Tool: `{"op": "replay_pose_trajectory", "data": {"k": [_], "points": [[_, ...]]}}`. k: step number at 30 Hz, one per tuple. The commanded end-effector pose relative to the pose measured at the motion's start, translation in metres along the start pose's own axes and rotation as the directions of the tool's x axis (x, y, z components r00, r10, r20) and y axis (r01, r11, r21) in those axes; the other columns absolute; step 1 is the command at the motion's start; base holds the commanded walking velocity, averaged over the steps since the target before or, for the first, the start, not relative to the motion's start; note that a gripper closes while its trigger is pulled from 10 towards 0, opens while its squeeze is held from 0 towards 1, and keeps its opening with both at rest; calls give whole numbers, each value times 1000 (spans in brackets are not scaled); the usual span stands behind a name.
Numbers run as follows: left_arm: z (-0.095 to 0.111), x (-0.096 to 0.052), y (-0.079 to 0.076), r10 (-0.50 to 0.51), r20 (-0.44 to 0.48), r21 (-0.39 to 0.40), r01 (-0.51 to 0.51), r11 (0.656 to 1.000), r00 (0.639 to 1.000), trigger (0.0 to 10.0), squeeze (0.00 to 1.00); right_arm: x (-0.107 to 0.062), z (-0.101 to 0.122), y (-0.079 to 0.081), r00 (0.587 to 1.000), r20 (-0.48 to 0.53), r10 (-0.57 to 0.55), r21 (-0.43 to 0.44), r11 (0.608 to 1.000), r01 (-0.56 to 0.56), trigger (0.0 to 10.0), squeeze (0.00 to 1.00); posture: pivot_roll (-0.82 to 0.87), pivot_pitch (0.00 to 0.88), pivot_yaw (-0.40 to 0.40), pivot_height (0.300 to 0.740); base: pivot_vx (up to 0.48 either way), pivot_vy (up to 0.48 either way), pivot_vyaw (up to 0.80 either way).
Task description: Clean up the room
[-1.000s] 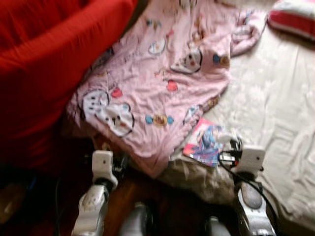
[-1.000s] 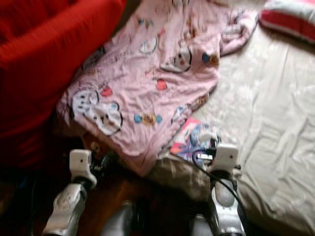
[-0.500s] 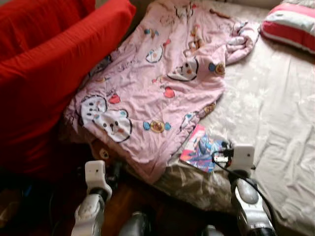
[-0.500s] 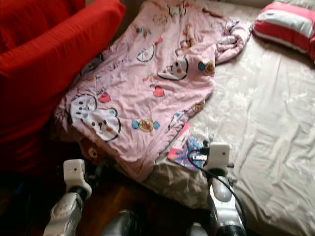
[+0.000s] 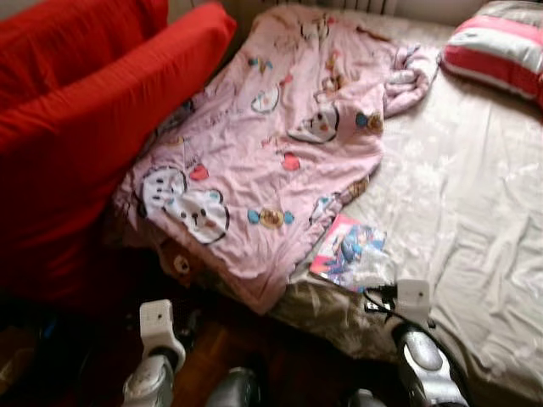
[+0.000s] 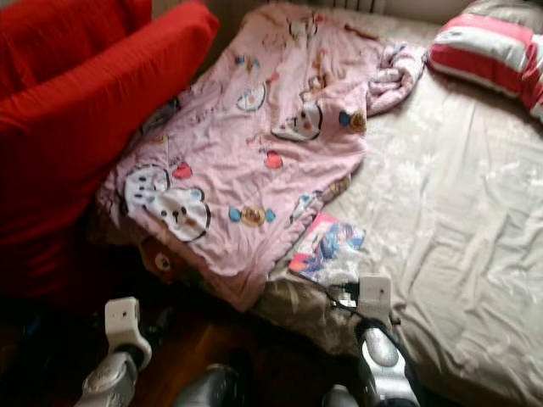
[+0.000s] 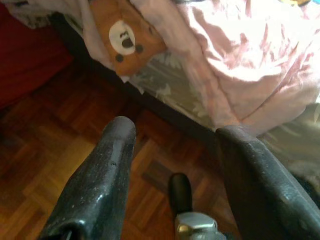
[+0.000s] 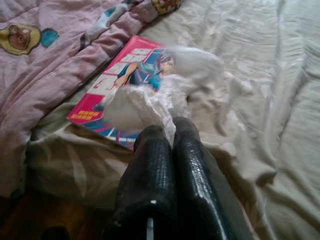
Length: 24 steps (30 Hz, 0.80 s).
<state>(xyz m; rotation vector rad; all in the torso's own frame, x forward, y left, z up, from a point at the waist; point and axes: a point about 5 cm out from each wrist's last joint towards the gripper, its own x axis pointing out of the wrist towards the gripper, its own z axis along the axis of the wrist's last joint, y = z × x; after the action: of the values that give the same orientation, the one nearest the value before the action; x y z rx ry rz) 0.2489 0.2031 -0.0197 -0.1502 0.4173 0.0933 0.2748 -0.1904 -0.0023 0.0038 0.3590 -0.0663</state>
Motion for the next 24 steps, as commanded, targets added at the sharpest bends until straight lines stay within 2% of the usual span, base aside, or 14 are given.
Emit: {"op": "replay_pose_trajectory", "data": {"k": [1,9,12,24], "points": [[-15,-6,10,32,-71,12,-31,999,997,10000,0,-4,-12,5,999,-45,21,-12,1000,-22,10000,0,-17,248,78,740,0,0,0],[-27,-10,17,62,-139,-8,-63,998,988,10000,0,-3,-13,12,998,-49,41,-16,999,-42,10000,0,-13,255,88,740,0,0,0],[-28,-10,17,56,-146,-8,-57,998,988,10000,0,-2,-11,14,998,-35,56,-33,998,-58,10000,0,-7,256,92,740,0,290,0],[-33,-11,19,53,-173,2,-54,999,983,10000,0,-1,-8,18,997,-4,78,-28,997,-78,10000,0,-2,256,103,740,0,25,790]]}}
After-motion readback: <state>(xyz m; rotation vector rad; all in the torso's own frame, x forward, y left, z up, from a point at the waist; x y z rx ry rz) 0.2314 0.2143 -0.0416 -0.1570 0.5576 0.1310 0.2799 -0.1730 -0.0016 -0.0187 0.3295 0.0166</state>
